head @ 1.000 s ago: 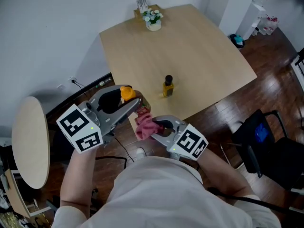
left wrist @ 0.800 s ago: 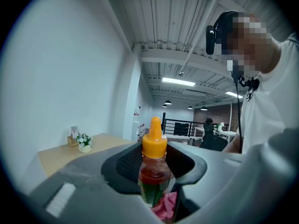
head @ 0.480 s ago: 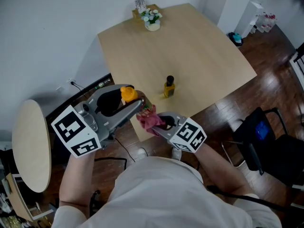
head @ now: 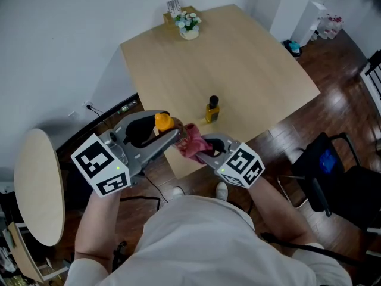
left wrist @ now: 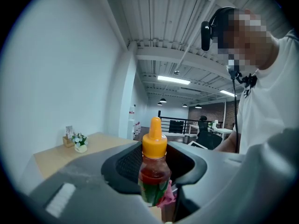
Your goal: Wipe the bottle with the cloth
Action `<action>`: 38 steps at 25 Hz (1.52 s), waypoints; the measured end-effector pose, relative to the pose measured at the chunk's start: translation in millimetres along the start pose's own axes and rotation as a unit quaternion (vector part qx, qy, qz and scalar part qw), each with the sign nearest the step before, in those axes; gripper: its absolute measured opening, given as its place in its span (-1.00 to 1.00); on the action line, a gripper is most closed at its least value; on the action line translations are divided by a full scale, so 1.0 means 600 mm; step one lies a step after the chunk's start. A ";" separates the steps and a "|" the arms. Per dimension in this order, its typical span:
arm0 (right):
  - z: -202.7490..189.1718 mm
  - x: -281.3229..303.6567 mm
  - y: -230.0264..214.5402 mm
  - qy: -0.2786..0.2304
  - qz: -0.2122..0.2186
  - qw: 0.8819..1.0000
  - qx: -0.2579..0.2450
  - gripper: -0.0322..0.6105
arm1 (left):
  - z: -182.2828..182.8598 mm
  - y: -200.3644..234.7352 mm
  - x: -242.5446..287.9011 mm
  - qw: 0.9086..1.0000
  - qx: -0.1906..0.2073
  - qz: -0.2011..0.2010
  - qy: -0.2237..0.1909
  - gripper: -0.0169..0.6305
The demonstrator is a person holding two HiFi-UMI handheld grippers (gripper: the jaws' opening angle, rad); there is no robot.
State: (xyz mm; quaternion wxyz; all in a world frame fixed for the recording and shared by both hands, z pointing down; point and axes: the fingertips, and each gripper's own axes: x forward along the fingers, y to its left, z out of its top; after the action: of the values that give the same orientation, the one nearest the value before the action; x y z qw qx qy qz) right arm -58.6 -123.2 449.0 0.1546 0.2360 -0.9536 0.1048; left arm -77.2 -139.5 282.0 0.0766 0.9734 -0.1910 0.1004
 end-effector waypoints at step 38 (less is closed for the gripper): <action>-0.097 -0.343 -0.023 0.036 -0.299 0.941 0.152 -0.63 | -0.384 0.227 0.187 0.994 -0.002 0.088 0.057 -0.45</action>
State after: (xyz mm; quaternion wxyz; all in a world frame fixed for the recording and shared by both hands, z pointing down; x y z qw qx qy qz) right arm 135.3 -33.2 434.0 0.1753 0.5268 -0.8058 0.2059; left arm -66.6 -260.7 545.6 0.0802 0.9454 -0.2711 0.1619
